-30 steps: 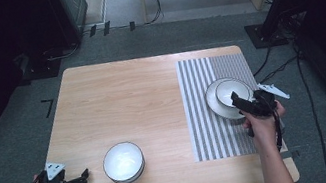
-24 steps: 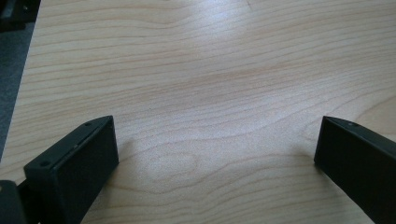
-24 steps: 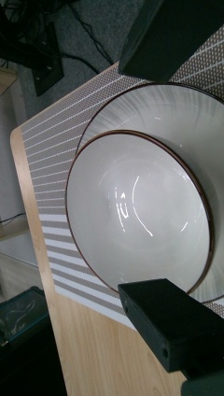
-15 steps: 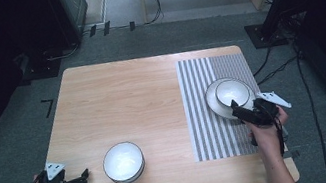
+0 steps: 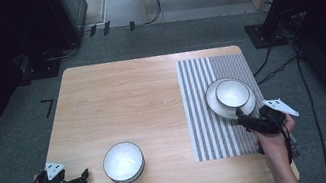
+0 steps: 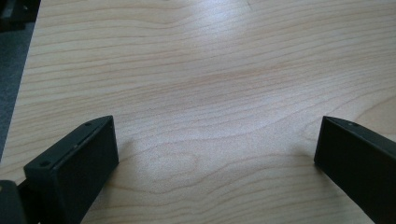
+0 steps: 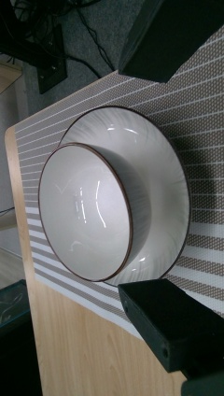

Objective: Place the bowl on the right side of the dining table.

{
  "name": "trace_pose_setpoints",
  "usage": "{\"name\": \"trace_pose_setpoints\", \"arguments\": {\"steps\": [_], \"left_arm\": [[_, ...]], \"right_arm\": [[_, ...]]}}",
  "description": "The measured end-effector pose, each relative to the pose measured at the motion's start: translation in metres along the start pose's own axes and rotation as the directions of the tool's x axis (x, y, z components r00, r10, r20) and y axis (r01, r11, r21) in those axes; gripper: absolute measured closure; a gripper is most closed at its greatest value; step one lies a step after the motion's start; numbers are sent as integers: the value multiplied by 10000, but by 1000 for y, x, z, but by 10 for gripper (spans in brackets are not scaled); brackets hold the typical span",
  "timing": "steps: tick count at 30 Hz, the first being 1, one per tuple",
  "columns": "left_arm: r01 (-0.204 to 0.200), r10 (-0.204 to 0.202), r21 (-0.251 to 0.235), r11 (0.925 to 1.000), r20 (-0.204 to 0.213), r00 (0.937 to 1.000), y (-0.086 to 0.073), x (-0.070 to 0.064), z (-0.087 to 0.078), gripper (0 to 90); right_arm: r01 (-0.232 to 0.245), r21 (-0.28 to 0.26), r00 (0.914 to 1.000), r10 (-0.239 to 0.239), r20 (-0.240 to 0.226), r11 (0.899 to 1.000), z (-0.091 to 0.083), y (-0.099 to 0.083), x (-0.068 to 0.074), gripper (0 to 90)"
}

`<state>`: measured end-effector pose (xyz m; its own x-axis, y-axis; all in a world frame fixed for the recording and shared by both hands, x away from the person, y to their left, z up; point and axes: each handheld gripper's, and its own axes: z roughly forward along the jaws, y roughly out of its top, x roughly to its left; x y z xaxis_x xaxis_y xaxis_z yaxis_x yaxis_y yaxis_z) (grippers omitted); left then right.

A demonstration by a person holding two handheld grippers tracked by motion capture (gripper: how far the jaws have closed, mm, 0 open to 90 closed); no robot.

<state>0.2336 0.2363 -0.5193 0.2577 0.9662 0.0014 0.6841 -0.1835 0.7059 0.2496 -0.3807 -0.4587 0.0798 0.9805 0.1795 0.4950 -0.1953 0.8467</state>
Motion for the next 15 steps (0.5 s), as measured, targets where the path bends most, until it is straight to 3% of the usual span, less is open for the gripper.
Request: {"name": "trace_pose_setpoints", "arguments": {"steps": [15], "left_arm": [[1,-1,1,10000,2,10000,0,0,0,0]], "right_arm": [[-9,285,10000,7,67,9996,-7,-20,-11,0]]}}
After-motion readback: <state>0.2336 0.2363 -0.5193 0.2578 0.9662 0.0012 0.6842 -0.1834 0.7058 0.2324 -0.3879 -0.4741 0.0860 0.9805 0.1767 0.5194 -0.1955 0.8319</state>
